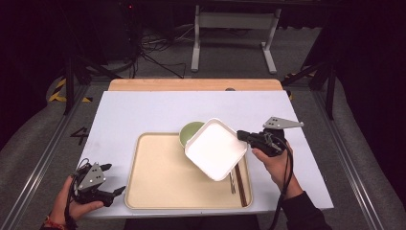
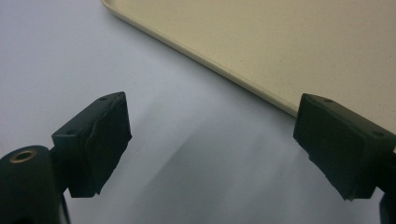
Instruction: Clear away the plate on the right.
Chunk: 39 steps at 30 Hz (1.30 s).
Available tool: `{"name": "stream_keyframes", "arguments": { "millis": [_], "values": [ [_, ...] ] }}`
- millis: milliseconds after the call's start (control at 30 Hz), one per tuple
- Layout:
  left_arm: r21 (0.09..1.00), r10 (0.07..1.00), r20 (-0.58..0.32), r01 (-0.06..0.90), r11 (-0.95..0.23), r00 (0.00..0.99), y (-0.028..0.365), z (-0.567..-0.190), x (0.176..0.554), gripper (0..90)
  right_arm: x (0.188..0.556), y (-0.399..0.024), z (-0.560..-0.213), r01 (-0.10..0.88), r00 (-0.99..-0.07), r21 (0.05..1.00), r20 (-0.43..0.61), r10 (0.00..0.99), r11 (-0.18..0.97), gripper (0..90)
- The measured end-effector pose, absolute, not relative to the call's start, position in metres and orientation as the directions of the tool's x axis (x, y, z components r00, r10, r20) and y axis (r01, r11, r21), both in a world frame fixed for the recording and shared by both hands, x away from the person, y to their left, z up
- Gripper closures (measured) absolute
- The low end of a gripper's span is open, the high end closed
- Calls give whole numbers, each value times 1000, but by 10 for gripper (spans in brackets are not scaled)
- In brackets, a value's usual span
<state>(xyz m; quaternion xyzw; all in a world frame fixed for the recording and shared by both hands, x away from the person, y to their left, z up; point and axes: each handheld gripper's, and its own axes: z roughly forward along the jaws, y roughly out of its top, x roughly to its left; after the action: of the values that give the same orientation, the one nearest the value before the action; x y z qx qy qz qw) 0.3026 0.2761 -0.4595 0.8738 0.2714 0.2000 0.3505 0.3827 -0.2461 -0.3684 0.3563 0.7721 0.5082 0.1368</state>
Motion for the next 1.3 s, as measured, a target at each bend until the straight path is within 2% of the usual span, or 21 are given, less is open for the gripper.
{"name": "stream_keyframes", "arguments": {
  "millis": [433, 867, 1200, 1300],
  "values": [
    [715, 613, 157, 339, -611, 774, 275, -461, 303, 119, 376, -186, -381, 353, -814, 854, 79, 576, 382, 894],
    [713, 614, 161, 339, -614, 773, 276, -461, 303, 120, 365, -148, -396, 287, -879, 831, 30, 477, 477, 894],
    [711, 612, 162, 339, -616, 774, 275, -461, 303, 119, 361, -138, -404, 262, -889, 821, 0, 459, 507, 888],
    [713, 611, 159, 338, -614, 775, 275, -460, 303, 120, 361, -136, -406, 257, -882, 815, -23, 471, 519, 837]
  ]
}}
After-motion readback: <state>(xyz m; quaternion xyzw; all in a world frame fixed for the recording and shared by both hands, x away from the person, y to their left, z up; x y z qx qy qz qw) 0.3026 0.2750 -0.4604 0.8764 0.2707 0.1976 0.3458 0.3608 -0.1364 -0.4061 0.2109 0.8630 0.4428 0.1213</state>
